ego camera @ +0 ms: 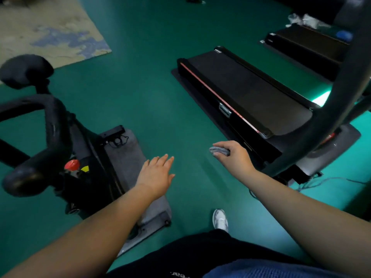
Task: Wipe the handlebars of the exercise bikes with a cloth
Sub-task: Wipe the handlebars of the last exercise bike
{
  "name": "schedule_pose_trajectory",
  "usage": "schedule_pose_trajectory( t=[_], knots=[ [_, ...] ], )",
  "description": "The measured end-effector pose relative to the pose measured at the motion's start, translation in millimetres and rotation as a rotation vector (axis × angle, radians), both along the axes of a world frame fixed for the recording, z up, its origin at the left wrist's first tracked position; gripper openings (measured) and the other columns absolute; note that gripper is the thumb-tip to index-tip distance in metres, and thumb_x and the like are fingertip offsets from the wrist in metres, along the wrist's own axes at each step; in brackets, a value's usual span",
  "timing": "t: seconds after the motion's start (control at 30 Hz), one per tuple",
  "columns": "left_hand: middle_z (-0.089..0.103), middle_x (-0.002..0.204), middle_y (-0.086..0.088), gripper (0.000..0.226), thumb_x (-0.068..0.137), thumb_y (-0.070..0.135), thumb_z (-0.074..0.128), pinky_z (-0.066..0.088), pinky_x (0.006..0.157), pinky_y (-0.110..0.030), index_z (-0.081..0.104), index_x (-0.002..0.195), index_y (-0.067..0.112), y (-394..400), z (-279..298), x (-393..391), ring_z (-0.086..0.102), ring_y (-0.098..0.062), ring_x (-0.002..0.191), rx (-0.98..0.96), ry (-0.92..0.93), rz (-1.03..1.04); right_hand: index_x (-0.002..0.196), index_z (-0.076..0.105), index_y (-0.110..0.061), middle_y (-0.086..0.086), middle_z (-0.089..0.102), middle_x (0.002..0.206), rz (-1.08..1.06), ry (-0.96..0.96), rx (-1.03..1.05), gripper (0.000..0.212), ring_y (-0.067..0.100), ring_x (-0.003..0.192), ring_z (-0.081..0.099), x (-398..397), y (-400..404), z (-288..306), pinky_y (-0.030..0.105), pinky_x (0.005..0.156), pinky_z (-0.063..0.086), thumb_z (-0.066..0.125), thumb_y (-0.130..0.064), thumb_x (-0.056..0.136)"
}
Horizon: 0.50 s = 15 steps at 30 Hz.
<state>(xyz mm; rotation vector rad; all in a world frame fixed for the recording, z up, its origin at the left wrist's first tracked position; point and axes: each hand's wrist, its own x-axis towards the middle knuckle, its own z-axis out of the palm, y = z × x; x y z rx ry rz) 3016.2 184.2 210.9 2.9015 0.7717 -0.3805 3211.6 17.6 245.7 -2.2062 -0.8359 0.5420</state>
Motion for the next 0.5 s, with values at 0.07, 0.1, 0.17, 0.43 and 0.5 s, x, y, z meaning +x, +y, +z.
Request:
schedule_pose_trajectory(
  t=[0.07, 0.1, 0.17, 0.43, 0.5],
  knots=[
    [0.019, 0.158, -0.001, 0.062, 0.098, 0.045, 0.036, 0.021, 0.115, -0.044, 0.016, 0.152, 0.023, 7, -1, 12, 0.022, -0.023, 0.142, 0.009, 0.003, 0.090, 0.111, 0.067, -0.022, -0.001, 0.061, 0.113, 0.083, -0.004, 0.008, 0.026, 0.012, 0.099, 0.058, 24, 18, 1, 0.027, 0.093, 0.046, 0.070, -0.023, 0.086],
    [0.020, 0.158, -0.001, 0.062, 0.098, 0.046, 0.036, 0.021, 0.115, -0.044, 0.016, 0.152, 0.023, 10, -1, 18, 0.023, -0.023, 0.142, 0.011, 0.010, 0.133, 0.111, 0.068, -0.021, -0.001, 0.060, 0.111, 0.125, -0.007, 0.014, 0.025, 0.010, 0.098, 0.058, 36, 27, 2, 0.023, 0.092, 0.044, 0.070, -0.022, 0.086],
    [0.021, 0.158, -0.001, 0.062, 0.098, 0.046, 0.035, 0.022, 0.114, -0.044, 0.017, 0.151, 0.022, 12, -2, 28, 0.023, -0.023, 0.141, 0.012, 0.023, 0.215, 0.110, 0.068, -0.020, -0.001, 0.060, 0.109, 0.210, -0.021, 0.020, 0.025, 0.008, 0.095, 0.056, 58, 45, 5, 0.017, 0.089, 0.039, 0.070, -0.020, 0.085],
    [0.019, 0.158, 0.000, 0.060, 0.098, 0.044, 0.036, 0.019, 0.116, -0.042, 0.017, 0.151, 0.023, 11, 3, 45, 0.021, -0.022, 0.142, -0.042, -0.020, 0.516, 0.107, 0.069, -0.024, -0.007, 0.059, 0.105, 0.431, 0.000, 0.019, 0.023, 0.003, 0.092, 0.056, 103, 115, 1, -0.001, 0.075, 0.033, 0.070, -0.021, 0.085],
    [0.019, 0.158, 0.001, 0.061, 0.098, 0.044, 0.036, 0.019, 0.115, -0.042, 0.016, 0.152, 0.023, 15, 2, 41, 0.021, -0.022, 0.142, -0.056, -0.014, 0.582, 0.108, 0.070, -0.022, -0.006, 0.059, 0.105, 0.479, 0.019, 0.022, 0.023, 0.006, 0.093, 0.057, 102, 135, 0, 0.004, 0.080, 0.035, 0.070, -0.019, 0.084]
  ],
)
